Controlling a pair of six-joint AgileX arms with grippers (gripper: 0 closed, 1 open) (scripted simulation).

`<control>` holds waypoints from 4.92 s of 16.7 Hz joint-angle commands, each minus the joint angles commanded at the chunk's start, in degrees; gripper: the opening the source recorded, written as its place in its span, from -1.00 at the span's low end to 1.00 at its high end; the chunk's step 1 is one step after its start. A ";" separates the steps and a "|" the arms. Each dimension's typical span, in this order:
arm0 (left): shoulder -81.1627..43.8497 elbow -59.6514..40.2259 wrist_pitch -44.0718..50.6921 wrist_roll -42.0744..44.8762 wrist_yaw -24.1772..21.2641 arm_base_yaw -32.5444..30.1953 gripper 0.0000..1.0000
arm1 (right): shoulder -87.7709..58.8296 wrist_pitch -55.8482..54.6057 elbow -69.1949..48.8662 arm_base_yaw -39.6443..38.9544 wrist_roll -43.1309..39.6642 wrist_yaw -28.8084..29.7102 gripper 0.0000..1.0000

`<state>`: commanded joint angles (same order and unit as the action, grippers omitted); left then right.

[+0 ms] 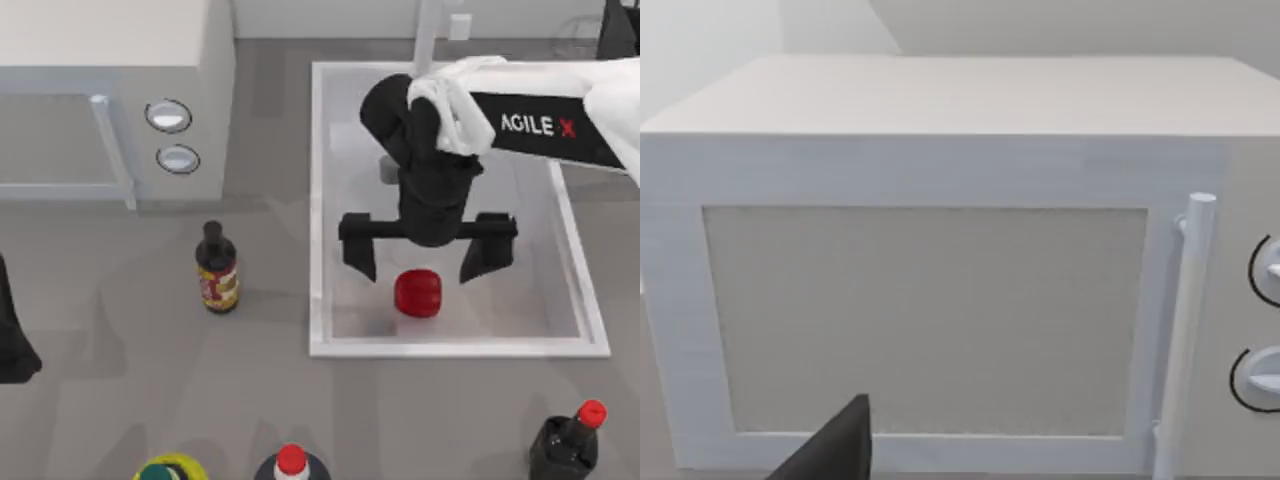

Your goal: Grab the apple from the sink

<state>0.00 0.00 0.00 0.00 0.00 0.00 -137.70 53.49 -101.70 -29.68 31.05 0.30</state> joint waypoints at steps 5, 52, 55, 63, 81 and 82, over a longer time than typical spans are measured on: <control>0.00 0.00 0.00 0.00 0.00 0.00 1.00 | -6.74 -11.94 5.39 -0.20 0.15 0.09 1.00; 0.00 0.00 0.00 0.00 0.00 0.00 1.00 | 1.40 43.87 -44.36 0.23 -0.81 1.38 -1.00; 0.00 0.00 0.00 0.00 0.00 0.00 1.00 | 1.35 43.74 -44.26 -0.01 -0.71 1.36 -1.00; 0.00 0.00 0.00 0.00 0.00 0.00 1.00 | 11.83 37.13 -26.46 12.98 -13.59 0.71 -1.00; 0.00 0.00 0.00 0.00 0.00 0.00 1.00 | 25.67 21.31 5.31 31.71 -32.22 -0.18 -1.00; 0.00 0.00 0.00 0.00 0.00 0.00 1.00 | 25.34 18.26 7.71 31.72 -32.21 -0.18 -1.00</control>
<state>0.00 0.00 0.00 0.00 0.00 0.00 -112.35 71.75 -93.98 2.04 -1.16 0.11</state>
